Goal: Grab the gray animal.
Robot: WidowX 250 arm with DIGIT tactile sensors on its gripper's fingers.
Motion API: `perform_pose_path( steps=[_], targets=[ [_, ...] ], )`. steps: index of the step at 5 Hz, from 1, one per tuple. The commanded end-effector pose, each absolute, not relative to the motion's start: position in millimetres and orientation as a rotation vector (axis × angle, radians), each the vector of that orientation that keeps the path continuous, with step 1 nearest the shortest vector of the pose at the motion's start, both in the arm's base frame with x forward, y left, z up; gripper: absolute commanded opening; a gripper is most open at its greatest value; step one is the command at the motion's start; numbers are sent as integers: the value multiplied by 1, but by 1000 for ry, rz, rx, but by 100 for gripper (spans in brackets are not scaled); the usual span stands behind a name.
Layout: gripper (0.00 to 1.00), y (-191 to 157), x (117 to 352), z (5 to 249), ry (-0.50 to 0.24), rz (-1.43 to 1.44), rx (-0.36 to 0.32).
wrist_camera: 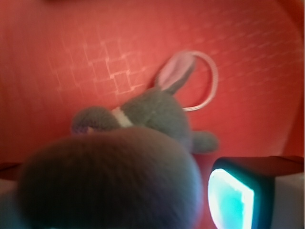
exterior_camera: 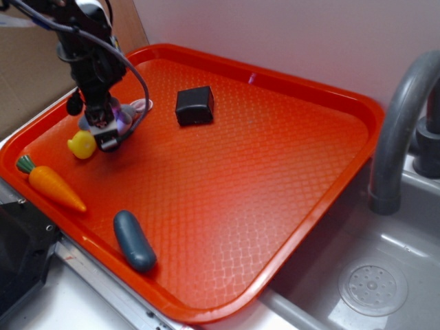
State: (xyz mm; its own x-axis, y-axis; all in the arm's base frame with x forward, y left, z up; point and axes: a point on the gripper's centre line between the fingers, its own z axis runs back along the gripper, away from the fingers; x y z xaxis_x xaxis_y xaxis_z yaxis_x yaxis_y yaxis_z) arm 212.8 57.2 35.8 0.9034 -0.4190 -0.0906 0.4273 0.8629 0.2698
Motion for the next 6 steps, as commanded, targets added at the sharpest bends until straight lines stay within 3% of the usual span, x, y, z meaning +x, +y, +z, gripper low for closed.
perform_pose_path(
  steps=[1,2,5,6],
  targets=[
    [25,56,220,42,6,-461,309],
    [0,57,216,61,-30,-439,302],
    [0,40,203,148,32,-147,207],
    [0,23,195,182,49,-44,89]
  ],
)
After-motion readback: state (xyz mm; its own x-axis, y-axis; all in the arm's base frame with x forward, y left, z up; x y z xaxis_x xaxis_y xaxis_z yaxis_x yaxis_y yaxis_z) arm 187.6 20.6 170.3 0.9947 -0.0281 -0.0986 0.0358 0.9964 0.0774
